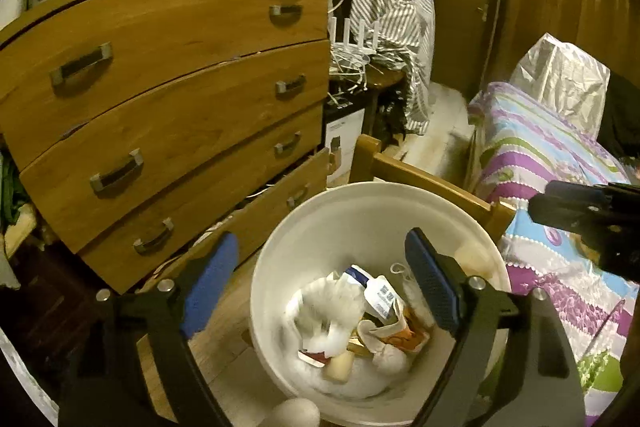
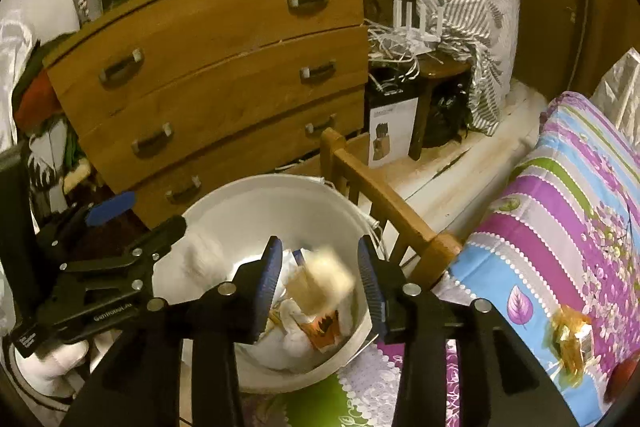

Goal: Collect trash

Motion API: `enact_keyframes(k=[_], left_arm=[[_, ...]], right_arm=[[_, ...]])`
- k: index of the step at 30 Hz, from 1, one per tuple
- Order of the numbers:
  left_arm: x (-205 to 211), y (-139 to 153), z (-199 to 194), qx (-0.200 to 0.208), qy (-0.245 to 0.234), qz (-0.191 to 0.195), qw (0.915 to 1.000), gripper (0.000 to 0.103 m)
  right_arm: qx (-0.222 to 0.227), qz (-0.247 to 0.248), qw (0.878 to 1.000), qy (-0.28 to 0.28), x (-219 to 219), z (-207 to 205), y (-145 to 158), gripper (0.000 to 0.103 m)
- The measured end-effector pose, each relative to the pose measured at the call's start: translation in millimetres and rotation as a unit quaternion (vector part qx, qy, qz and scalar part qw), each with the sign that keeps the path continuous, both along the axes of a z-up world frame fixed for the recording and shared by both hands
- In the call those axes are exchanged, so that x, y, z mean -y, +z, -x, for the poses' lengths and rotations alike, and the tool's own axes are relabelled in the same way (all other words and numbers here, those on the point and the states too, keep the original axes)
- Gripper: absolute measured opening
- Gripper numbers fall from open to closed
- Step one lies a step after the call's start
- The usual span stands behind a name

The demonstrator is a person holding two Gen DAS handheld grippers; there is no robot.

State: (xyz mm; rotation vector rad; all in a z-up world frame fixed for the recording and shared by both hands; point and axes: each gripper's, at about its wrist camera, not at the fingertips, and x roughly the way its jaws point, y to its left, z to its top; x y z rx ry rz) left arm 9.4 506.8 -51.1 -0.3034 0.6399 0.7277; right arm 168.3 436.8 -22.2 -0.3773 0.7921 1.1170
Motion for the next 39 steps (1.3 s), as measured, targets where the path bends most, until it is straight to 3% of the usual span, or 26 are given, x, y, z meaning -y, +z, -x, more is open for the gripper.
enact_keyframes(k=[7, 10, 14, 17, 26, 39], left_arm=[[21.6, 21.8, 25.6, 0.036, 0.006, -0.008, 0.9993, 0.093], [48.6, 35.1, 51.3, 0.060, 0.018, -0.049, 0.9968, 0.097], [84.1, 39.3, 81.0, 0.090, 0.015, -0.087, 0.9920, 0.097], [104.9, 32.5, 97.6, 0.105, -0.005, -0.065, 0.9924, 0.097], [149.6, 28.7, 105.7, 0.098, -0.037, -0.066, 0.9923, 0.097], [161.7, 34.6, 109.1, 0.099, -0.040, -0.064, 0.9922, 0.097]], right_arm=[[-0.003, -0.051, 0.999, 0.008, 38.0, 18.0, 22.0, 0.050], [0.017, -0.088, 0.996, 0.020, 75.7, 43.0, 31.8, 0.063], [0.043, -0.121, 0.991, 0.032, 128.4, 78.1, 33.1, 0.071], [0.055, -0.137, 0.989, 0.025, 163.5, 93.6, 30.4, 0.072], [0.059, -0.143, 0.988, -0.016, 223.8, 100.1, 22.9, 0.072], [0.059, -0.136, 0.989, -0.016, 226.8, 92.7, 19.7, 0.072]])
